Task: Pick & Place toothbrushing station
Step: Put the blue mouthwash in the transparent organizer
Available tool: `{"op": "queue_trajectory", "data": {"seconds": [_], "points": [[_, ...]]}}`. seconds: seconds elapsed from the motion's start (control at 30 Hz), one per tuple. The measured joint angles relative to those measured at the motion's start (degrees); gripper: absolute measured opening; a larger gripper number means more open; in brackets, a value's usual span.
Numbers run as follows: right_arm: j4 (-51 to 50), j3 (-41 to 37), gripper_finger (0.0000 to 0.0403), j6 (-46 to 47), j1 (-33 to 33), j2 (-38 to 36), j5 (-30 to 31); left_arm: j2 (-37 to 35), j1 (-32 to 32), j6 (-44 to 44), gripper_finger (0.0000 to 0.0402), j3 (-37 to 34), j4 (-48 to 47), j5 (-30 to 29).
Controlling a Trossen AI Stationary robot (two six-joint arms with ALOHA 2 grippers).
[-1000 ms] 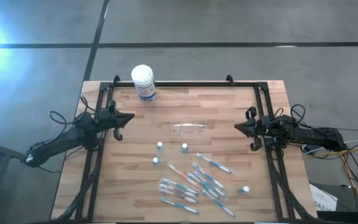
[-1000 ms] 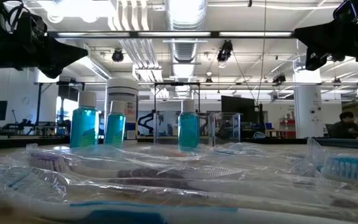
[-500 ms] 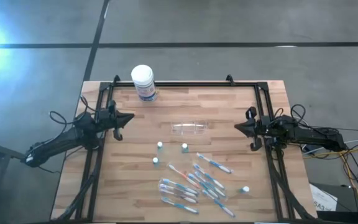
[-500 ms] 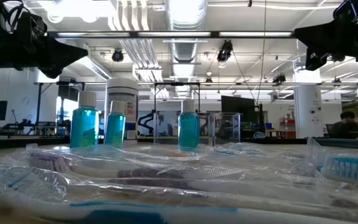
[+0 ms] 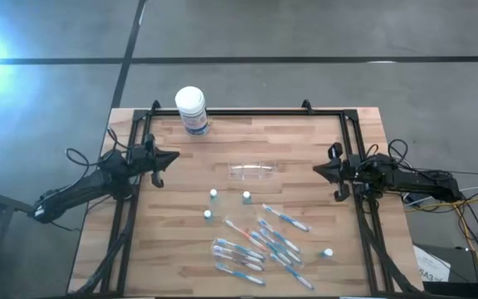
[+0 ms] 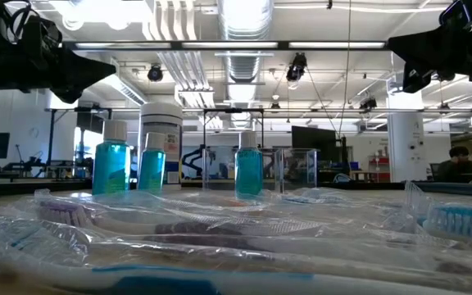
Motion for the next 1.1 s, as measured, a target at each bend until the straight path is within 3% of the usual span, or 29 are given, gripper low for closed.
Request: {"op": "queue_trajectory", "data": {"seconds": [0.27,0.5,0.9,1.1], "points": [[0.04,0.00,0.0008,0.00,-0.02,0.00,0.00,-0.01,0.01,-0.67,0.0016,0.00,0.02,0.01],[0.29,0.00,0.0008,-0.01,0.00,-0.02,0.00,-0.01,0.00,-8.49,0.0016,0.00,0.02,0.01],[0.10,0.00,0.0008,-3.48,0.00,-0.02,0.02,-0.01,-0.03,-4.46,0.0016,0.00,0.02,-1.13],[0.04,0.00,0.0008,-3.50,0.00,-0.02,0.02,0.05,-0.03,-11.97,0.0016,0.00,-1.76,-1.26]]}}
